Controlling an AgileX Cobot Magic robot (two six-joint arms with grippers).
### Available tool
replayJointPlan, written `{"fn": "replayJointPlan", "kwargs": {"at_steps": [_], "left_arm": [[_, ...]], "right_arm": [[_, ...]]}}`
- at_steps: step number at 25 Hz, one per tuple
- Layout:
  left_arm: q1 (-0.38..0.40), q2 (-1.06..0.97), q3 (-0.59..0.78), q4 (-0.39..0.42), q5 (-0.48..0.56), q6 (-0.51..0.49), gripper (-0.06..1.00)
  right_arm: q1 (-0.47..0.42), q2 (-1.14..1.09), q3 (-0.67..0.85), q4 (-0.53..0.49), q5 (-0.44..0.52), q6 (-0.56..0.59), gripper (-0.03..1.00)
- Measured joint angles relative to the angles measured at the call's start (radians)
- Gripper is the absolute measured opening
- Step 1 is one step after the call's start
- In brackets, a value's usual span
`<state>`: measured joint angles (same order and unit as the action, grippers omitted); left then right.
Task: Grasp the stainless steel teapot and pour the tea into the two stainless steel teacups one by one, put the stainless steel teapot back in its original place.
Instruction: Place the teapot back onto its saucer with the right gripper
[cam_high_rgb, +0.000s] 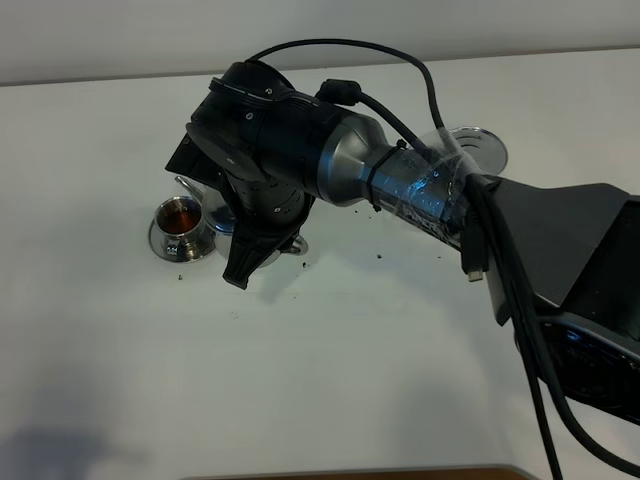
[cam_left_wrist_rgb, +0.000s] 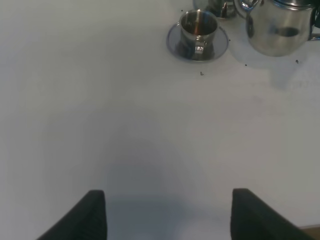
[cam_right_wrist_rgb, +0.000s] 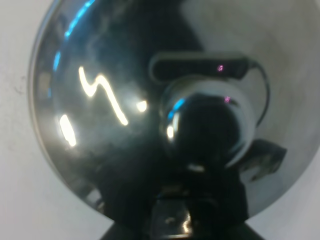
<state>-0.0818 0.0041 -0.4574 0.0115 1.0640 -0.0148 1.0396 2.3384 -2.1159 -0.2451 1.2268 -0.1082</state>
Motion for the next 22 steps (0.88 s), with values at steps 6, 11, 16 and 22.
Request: {"fn": "replayJointPlan", "kwargs": {"at_steps": [6, 11, 16, 22], "left_arm": [[0.000, 0.000, 0.000, 0.000, 0.000, 0.000, 0.59], [0.000, 0.000, 0.000, 0.000, 0.000, 0.000, 0.59], [0.000, 0.000, 0.000, 0.000, 0.000, 0.000, 0.59], [0.000, 0.000, 0.000, 0.000, 0.000, 0.000, 0.59]], "right_arm": [[-0.005, -0.065, 0.002, -0.047, 0.001, 0.015, 0.19], [-0.058, -0.123, 0.002, -0.038, 0.001, 0.020, 0.19], [-0.151, -0.169, 0.002, -0.036, 0.002, 0.020, 0.19], [-0.309, -0.214, 0.002, 0.027, 0.003, 0.007, 0.19]]}}
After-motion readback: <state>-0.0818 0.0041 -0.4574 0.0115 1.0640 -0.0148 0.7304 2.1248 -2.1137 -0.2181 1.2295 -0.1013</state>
